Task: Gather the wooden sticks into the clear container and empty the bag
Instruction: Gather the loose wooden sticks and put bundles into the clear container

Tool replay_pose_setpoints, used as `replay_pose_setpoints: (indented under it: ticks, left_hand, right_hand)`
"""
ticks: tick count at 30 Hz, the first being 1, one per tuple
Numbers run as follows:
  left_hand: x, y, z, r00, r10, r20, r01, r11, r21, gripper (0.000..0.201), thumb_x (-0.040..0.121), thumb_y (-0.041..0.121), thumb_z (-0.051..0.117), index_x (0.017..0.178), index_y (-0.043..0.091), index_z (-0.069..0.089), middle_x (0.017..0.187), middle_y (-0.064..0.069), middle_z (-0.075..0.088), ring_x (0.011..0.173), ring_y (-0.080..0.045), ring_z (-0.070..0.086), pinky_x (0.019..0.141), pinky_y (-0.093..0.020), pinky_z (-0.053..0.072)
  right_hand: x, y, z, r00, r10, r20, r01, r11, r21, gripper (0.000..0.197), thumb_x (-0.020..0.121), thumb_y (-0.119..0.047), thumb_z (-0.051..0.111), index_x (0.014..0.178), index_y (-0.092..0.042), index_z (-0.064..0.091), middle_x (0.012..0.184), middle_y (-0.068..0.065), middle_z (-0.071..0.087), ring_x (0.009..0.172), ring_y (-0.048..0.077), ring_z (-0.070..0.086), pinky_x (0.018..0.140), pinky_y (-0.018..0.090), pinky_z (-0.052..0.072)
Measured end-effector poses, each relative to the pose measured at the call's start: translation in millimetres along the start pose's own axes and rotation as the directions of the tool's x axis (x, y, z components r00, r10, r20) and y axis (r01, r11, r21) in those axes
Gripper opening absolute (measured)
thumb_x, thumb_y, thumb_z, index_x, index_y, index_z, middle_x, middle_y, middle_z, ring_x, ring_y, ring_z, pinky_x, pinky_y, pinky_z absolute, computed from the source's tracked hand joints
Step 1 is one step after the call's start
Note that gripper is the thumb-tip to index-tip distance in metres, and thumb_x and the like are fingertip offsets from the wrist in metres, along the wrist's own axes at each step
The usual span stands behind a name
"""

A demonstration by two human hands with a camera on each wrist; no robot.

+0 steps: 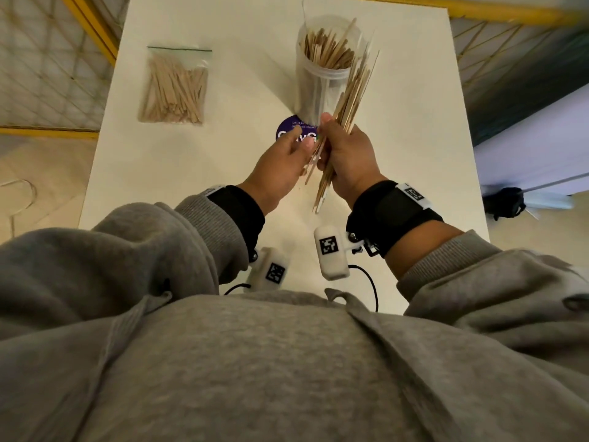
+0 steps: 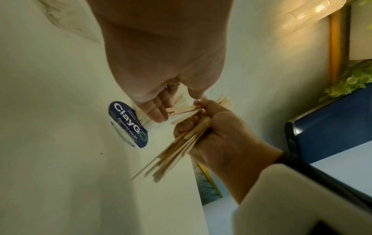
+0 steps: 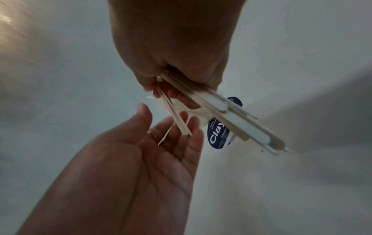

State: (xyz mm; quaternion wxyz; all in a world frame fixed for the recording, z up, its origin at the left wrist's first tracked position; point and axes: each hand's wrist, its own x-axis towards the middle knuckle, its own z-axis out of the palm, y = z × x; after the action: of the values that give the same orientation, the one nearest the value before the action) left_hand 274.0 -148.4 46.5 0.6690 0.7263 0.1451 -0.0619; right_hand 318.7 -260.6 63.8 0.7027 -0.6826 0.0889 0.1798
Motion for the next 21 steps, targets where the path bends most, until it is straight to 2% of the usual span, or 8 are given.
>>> replay_pose_setpoints:
  ticks: [3, 6, 8, 10, 13, 17, 18, 21]
  left_hand:
    - [-7, 0, -3, 0.996, -0.002, 0.085, 0.001, 1.000, 0.010, 0.016, 0.096, 0.039, 0.044, 0.099, 0.038, 0.060, 0.104, 0.003, 0.067, 0.101, -0.013, 0.061, 0.099, -0.036, 0.047]
    - [-15, 8, 2, 0.980, 0.086, 0.181, -0.098, 0.994, 0.057, 0.020, 0.097, 0.029, 0.047, 0.109, 0.034, 0.062, 0.105, 0.009, 0.068, 0.096, -0.003, 0.061, 0.094, -0.024, 0.044]
    - [-17, 11, 5, 0.980, 0.092, 0.175, -0.098, 0.995, 0.026, 0.023, 0.097, 0.026, 0.046, 0.103, 0.040, 0.062, 0.099, 0.014, 0.069, 0.091, 0.003, 0.061, 0.093, -0.023, 0.044]
    - [-16, 8, 5, 0.987, 0.053, 0.149, -0.052, 0.999, -0.007, 0.021, 0.097, 0.031, 0.046, 0.097, 0.045, 0.061, 0.094, 0.016, 0.067, 0.090, 0.003, 0.059, 0.093, -0.024, 0.043]
    - [-13, 3, 3, 0.991, -0.084, 0.106, 0.103, 0.977, -0.185, 0.025, 0.089, 0.046, 0.048, 0.103, 0.030, 0.062, 0.108, 0.005, 0.066, 0.102, -0.009, 0.059, 0.098, -0.032, 0.041]
    - [-2, 3, 0, 0.863, -0.465, 0.198, 0.479, 0.627, -0.614, 0.057, 0.097, 0.049, 0.035, 0.124, 0.001, 0.053, 0.132, -0.018, 0.053, 0.124, -0.030, 0.049, 0.101, -0.038, 0.040]
    - [-1, 5, 0, 0.836, -0.497, 0.232, 0.509, 0.544, -0.668, 0.059, 0.098, 0.049, 0.033, 0.121, 0.000, 0.053, 0.125, -0.019, 0.056, 0.119, -0.032, 0.053, 0.096, -0.039, 0.044]
    - [1, 20, 3, 0.834, -0.490, 0.252, 0.491, 0.452, -0.744, 0.053, 0.099, 0.042, 0.033, 0.104, -0.004, 0.058, 0.092, -0.018, 0.063, 0.091, -0.031, 0.063, 0.084, -0.041, 0.053]
  right_hand:
    - [0, -8, -1, 0.999, -0.004, -0.034, 0.005, 1.000, 0.024, 0.027, 0.096, -0.031, 0.056, 0.085, -0.006, 0.057, 0.050, -0.003, 0.054, 0.045, 0.013, 0.050, 0.050, 0.028, 0.042]
    - [-1, -15, -2, 0.998, 0.012, -0.068, -0.005, 0.994, 0.107, 0.024, 0.097, -0.029, 0.056, 0.095, -0.005, 0.057, 0.064, -0.004, 0.062, 0.052, 0.009, 0.061, 0.054, 0.025, 0.051]
    - [0, -17, -3, 0.995, 0.022, -0.093, -0.013, 0.995, 0.096, 0.027, 0.097, -0.031, 0.055, 0.099, -0.004, 0.056, 0.071, -0.001, 0.060, 0.056, 0.010, 0.062, 0.055, 0.024, 0.051]
    - [0, -18, -2, 0.995, 0.018, -0.102, -0.009, 0.997, 0.081, 0.029, 0.097, -0.033, 0.054, 0.095, -0.004, 0.057, 0.070, 0.000, 0.061, 0.059, 0.012, 0.060, 0.057, 0.026, 0.051]
    - [-1, -25, -1, 0.995, -0.044, -0.087, 0.051, 0.996, 0.073, 0.029, 0.098, -0.031, 0.052, 0.087, -0.006, 0.059, 0.072, 0.005, 0.066, 0.065, 0.021, 0.061, 0.064, 0.034, 0.054]
    - [-6, -53, 0, 0.983, -0.184, -0.029, 0.185, 0.949, 0.255, 0.012, 0.097, -0.013, 0.054, 0.096, -0.002, 0.055, 0.062, 0.006, 0.060, 0.061, 0.022, 0.059, 0.067, 0.035, 0.056]
    - [-8, -59, 2, 0.974, -0.225, 0.001, 0.216, 0.935, 0.283, 0.008, 0.096, -0.009, 0.055, 0.097, -0.001, 0.055, 0.063, 0.005, 0.058, 0.061, 0.021, 0.058, 0.069, 0.035, 0.056]
    - [-15, -64, 10, 0.957, -0.282, 0.069, 0.255, 0.930, 0.265, 0.011, 0.087, 0.000, 0.064, 0.096, -0.001, 0.057, 0.073, 0.006, 0.060, 0.065, 0.019, 0.063, 0.076, 0.036, 0.056]
